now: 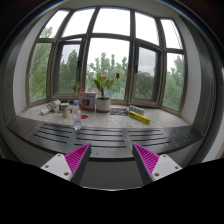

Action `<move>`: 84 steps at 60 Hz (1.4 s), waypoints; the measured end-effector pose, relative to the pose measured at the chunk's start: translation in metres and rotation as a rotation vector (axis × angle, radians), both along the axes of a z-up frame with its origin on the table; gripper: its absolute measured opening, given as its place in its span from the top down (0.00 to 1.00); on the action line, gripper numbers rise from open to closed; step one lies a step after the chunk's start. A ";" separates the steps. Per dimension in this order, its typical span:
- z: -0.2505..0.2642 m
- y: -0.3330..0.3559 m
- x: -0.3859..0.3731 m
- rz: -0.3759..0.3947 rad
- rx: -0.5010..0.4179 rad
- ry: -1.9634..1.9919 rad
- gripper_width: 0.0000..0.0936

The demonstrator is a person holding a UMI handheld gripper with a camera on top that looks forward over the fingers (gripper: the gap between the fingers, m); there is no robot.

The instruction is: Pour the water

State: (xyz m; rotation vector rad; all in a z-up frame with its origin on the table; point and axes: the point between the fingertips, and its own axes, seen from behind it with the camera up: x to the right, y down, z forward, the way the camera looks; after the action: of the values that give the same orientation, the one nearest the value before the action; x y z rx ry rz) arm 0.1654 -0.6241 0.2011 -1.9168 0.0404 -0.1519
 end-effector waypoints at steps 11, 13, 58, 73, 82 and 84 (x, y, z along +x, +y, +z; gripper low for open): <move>-0.014 0.011 -0.011 0.019 -0.025 -0.004 0.09; -0.018 0.016 -0.016 0.025 -0.032 -0.005 0.09; -0.100 0.362 -0.218 0.065 0.048 0.012 0.09; -0.119 0.466 -0.210 0.030 0.103 -0.017 0.23; -0.116 0.486 -0.207 0.026 0.145 -0.012 0.49; -0.114 0.486 -0.207 0.023 0.152 -0.010 0.52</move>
State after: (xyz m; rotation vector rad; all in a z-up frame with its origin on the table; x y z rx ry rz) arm -0.0415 -0.1378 0.0870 -1.7639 0.0219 -0.1390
